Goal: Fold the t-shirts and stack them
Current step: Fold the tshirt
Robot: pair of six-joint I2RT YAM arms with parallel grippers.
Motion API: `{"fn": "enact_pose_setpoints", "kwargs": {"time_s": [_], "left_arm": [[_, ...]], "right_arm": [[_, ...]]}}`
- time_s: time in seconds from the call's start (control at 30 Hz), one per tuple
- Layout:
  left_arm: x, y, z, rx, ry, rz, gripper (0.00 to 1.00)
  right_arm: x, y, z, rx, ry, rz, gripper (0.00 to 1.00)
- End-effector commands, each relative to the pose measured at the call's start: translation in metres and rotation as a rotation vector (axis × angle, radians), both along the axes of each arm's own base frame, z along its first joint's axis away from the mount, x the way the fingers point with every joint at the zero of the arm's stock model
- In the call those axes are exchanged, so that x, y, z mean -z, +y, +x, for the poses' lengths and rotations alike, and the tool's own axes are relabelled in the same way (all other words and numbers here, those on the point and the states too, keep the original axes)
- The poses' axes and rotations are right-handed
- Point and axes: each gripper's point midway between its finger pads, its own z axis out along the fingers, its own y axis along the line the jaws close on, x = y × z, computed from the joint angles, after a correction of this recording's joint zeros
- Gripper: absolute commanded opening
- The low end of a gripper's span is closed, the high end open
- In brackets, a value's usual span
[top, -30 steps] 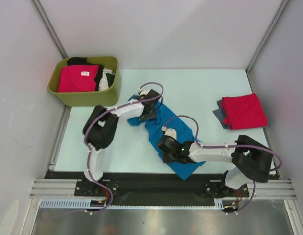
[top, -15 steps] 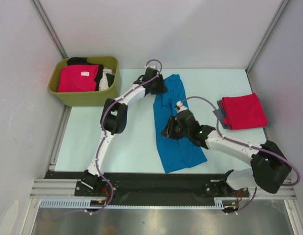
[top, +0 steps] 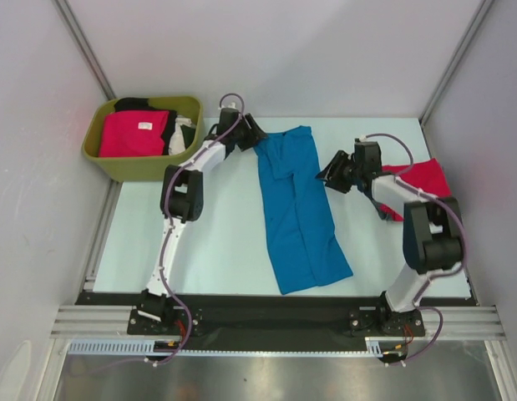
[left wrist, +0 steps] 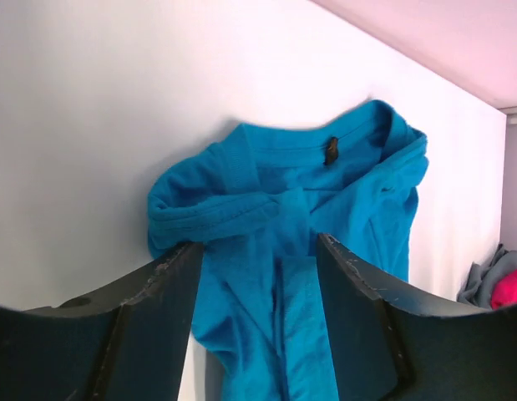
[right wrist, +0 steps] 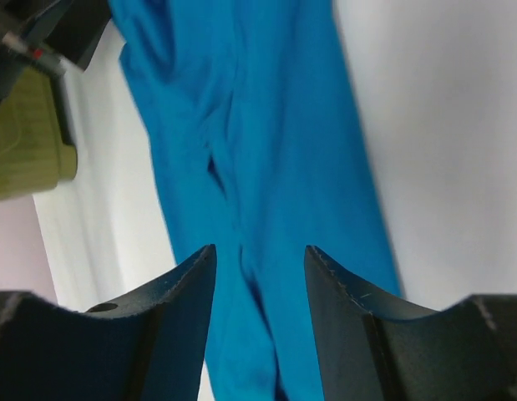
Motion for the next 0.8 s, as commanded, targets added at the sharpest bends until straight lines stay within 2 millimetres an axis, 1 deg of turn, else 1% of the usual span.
{"fn": "enact_pose_setpoints", "kwargs": {"time_s": [0.0,0.03,0.07,0.1,0.13,0.17,0.2,0.23,0.27,0.3,0.33,0.37,0.4,0.43,0.47,0.5,0.53,0.57,0.63,0.67,0.7,0.73,0.77], "left_arm": [[-0.018,-0.006,-0.003,0.003,0.003,-0.049,0.62],[-0.016,0.003,-0.004,-0.038,0.013,-0.024,0.62],[-0.022,0.007,-0.004,-0.055,-0.007,-0.029,0.62],[-0.004,0.016,-0.015,-0.067,0.031,-0.017,0.62],[-0.018,0.02,-0.017,-0.081,0.018,-0.023,0.62],[-0.017,0.026,-0.018,-0.11,0.023,-0.006,0.62],[-0.012,0.029,-0.022,-0.116,0.045,0.008,0.61],[-0.013,0.031,-0.022,-0.12,0.047,0.011,0.61],[-0.012,0.031,-0.023,-0.123,0.055,0.014,0.6],[-0.011,0.032,-0.024,-0.127,0.062,0.017,0.59],[-0.009,0.034,-0.024,-0.132,0.067,0.017,0.59],[-0.007,0.035,-0.023,-0.142,0.072,0.02,0.58],[-0.007,0.034,-0.024,-0.143,0.077,0.02,0.57],[-0.005,0.035,-0.024,-0.144,0.082,0.021,0.57],[-0.008,0.034,-0.025,-0.142,0.08,0.022,0.57],[-0.006,0.035,-0.028,-0.142,0.082,0.031,0.59],[-0.008,0.037,-0.03,-0.146,0.076,0.036,0.61],[-0.013,0.039,-0.036,-0.148,0.058,0.035,0.66],[-0.016,0.041,-0.04,-0.153,0.036,0.037,0.71],[-0.012,0.042,-0.042,-0.153,0.032,0.037,0.76],[-0.011,0.041,-0.042,-0.153,0.034,0.037,0.76],[-0.009,0.04,-0.04,-0.15,0.035,0.034,0.75],[-0.015,0.037,-0.035,-0.144,0.027,0.025,0.7]], "right_arm": [[-0.008,0.012,0.045,-0.072,-0.061,0.084,0.52],[0.012,0.01,0.054,-0.074,-0.025,0.094,0.52],[0.018,0.01,0.06,-0.072,-0.019,0.096,0.52],[0.012,0.01,0.076,-0.071,-0.049,0.102,0.52],[0.019,0.008,0.082,-0.072,-0.038,0.108,0.52],[0.038,0.003,0.088,-0.058,-0.007,0.105,0.51],[0.043,0.001,0.095,-0.055,-0.01,0.108,0.52],[0.039,0.0,0.106,-0.059,-0.029,0.112,0.52],[0.041,-0.001,0.112,-0.058,-0.033,0.112,0.52],[0.056,-0.006,0.115,-0.049,-0.009,0.108,0.52],[0.05,-0.005,0.125,-0.054,-0.031,0.108,0.52],[0.054,-0.006,0.129,-0.056,-0.033,0.101,0.52],[0.065,-0.006,0.131,-0.058,-0.012,0.096,0.53],[0.066,-0.007,0.136,-0.059,-0.018,0.091,0.53],[0.062,-0.008,0.144,-0.066,-0.043,0.08,0.53],[0.067,-0.01,0.147,-0.063,-0.038,0.07,0.53],[0.068,-0.013,0.151,-0.052,-0.045,0.05,0.53],[0.064,-0.016,0.156,-0.054,-0.068,0.03,0.53],[0.072,-0.021,0.162,-0.043,-0.067,0.003,0.54],[0.066,-0.021,0.171,-0.046,-0.09,0.001,0.55],[0.066,-0.016,0.174,-0.063,-0.092,0.013,0.55],[0.084,-0.014,0.171,-0.069,-0.04,0.019,0.55],[0.086,-0.011,0.174,-0.076,-0.035,0.026,0.55]]}}
